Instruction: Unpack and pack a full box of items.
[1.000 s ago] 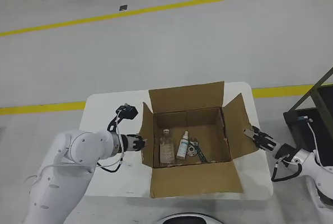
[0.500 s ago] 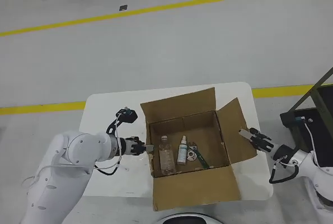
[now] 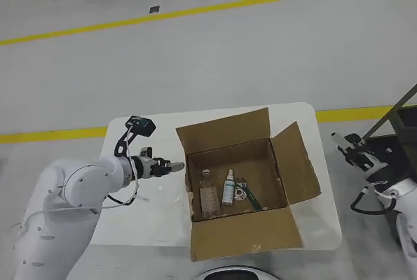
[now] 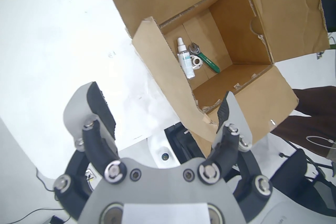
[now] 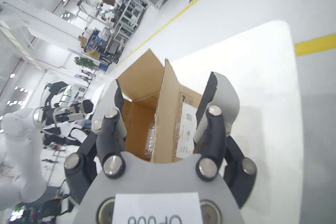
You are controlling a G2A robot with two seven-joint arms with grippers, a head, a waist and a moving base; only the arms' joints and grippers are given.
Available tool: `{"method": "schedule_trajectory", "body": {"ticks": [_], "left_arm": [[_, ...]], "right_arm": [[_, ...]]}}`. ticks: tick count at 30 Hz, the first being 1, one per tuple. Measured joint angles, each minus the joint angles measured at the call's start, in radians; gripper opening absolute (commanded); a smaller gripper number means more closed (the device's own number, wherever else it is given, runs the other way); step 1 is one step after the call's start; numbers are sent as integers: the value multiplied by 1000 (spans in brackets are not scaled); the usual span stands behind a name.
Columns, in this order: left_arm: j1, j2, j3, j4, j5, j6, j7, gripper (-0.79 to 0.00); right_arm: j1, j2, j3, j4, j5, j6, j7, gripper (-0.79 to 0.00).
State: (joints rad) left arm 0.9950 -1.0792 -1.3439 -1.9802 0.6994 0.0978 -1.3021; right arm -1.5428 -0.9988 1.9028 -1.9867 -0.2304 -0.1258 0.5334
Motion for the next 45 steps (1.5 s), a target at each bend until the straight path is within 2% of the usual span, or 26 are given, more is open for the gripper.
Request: {"method": "schedule_trajectory", "body": {"ticks": [4,6,13,20,29,45], "left_arm": [[41,11,-3,-40,186,-28,44,-785],[72,10,-2,-45,241,16,64,-785],[133,7,43,-9,228,55,119,-785],[142,-1,99,28,194,32,146,-785],[74,-17,159,88,96,-6,182,-785],[-14,-41,264,155,-26,-87,205,-785]], "right_arm": [[-12,-3,-10,22,-108,-18,-86,-785],[-20,-6,-28,39,-125,-18,-122,-785],[-38,-13,-107,71,-213,-52,-179,-785],[-46,-21,-182,51,-216,-81,-190,-785],[-39,-26,-260,-5,-184,-127,-128,-785],[39,-23,-411,43,-219,-82,160,-785]]}}
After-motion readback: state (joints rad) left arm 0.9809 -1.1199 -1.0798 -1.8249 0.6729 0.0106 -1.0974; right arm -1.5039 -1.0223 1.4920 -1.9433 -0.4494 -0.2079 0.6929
